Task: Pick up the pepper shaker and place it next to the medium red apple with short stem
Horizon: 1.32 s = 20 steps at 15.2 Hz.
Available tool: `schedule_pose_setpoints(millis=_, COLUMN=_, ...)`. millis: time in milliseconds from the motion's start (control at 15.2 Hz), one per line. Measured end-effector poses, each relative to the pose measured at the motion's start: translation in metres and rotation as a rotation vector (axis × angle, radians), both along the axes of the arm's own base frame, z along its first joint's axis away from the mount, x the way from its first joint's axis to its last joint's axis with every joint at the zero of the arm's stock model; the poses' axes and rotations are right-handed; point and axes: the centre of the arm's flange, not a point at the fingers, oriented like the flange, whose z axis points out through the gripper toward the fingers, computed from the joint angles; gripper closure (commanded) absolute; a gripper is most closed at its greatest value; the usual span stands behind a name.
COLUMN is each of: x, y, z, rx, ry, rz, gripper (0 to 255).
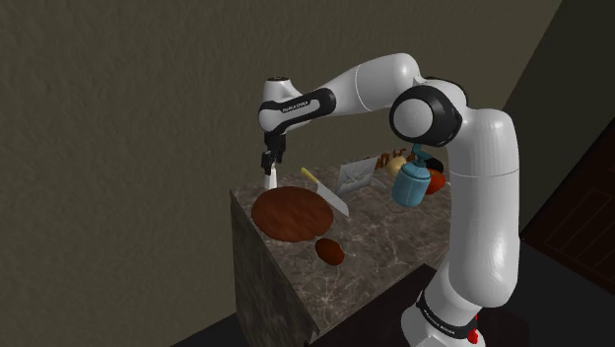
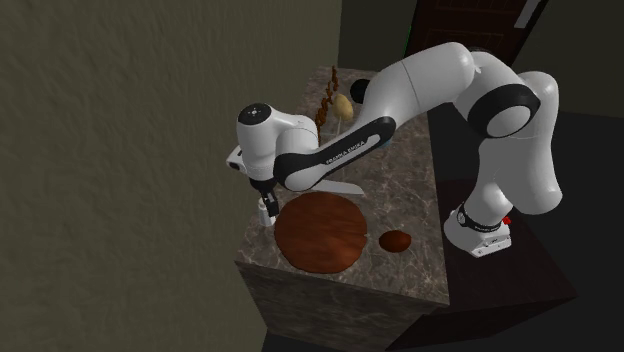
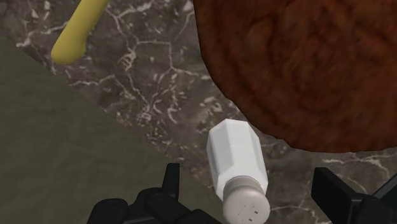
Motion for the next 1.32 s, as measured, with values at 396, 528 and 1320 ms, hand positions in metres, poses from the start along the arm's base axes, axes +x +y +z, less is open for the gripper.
schedule_pose_setpoints(millis=396, x=0.0, y=0.0, z=0.0, rx=0.0, ry=-0.001, rz=0.0, gripper=255)
schedule_pose_setpoints(millis=528, x=0.0, y=0.0, z=0.0, rx=0.0, ry=-0.001, rz=0.0, gripper=255)
schedule_pose_setpoints(millis=1320, x=0.001, y=-0.001, z=0.03, rx=0.0, ry=0.0, rz=0.0, gripper=255)
